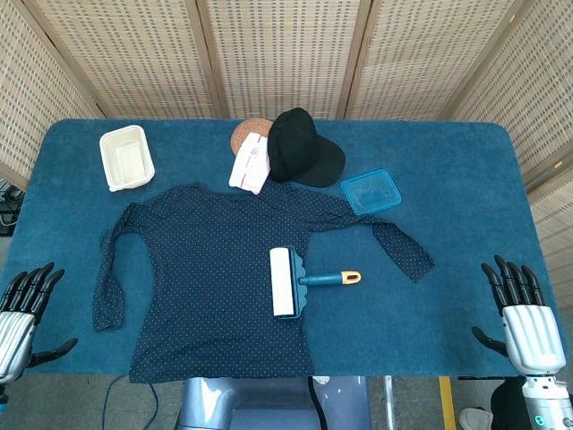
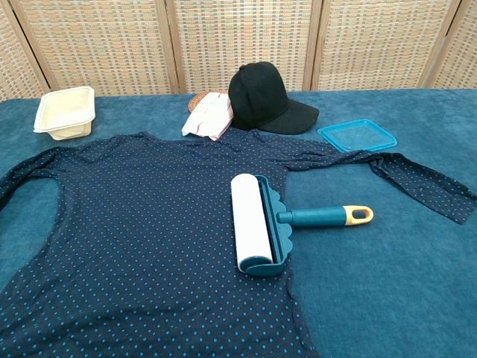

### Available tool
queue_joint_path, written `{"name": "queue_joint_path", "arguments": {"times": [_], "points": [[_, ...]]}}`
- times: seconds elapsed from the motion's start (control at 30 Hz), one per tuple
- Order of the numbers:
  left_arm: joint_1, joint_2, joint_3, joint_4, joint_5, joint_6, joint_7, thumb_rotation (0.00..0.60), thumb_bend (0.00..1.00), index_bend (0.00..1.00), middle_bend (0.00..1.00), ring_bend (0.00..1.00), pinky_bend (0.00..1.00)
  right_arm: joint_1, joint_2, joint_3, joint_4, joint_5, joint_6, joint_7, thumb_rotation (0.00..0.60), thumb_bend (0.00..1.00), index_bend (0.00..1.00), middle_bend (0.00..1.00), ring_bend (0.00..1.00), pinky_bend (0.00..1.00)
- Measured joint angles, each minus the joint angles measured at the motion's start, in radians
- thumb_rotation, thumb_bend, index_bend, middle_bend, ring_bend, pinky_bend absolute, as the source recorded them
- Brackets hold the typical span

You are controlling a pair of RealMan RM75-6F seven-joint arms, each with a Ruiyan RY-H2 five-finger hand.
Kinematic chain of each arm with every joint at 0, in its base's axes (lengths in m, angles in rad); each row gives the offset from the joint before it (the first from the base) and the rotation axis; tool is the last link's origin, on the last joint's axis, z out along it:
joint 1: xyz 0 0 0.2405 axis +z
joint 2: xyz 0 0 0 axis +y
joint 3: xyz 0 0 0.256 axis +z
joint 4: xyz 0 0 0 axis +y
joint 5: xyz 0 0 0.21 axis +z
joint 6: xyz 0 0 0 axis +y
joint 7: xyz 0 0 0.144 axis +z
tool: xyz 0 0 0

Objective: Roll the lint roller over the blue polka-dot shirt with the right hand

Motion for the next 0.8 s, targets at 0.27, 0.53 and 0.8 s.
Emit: {"name": "queue_joint_path", "arguments": {"times": [0.27, 0.53, 0.8], "points": [[-0.002, -0.001, 0.001, -0.001, 0.000, -0.006, -0.004, 0.600, 0.00, 0.00, 0.00, 0.00, 0.00, 0.003, -0.005, 0.000, 0.012, 0.010, -0.013, 0.007, 0.600, 0.00, 0.00, 0.00, 0.00, 0.00], [-0.019, -0.004, -0.012, 0.004, -0.009, -0.024, -0.017, 0.600, 0.00, 0.00, 0.00, 0.00, 0.00, 0.060, -0.021, 0.031, 0.029, 0.034, -0.086, -0.025, 0.600, 0.00, 0.00, 0.75, 0.82, 0.75], [-0.035, -0.012, -0.039, 0.013, -0.066, -0.047, -0.023, 0.600, 0.00, 0.00, 0.00, 0.00, 0.00, 0.273, -0.017, 0.134, -0.104, 0.202, -0.394, -0.210, 0.600, 0.00, 0.00, 0.93, 1.00, 1.00]]}}
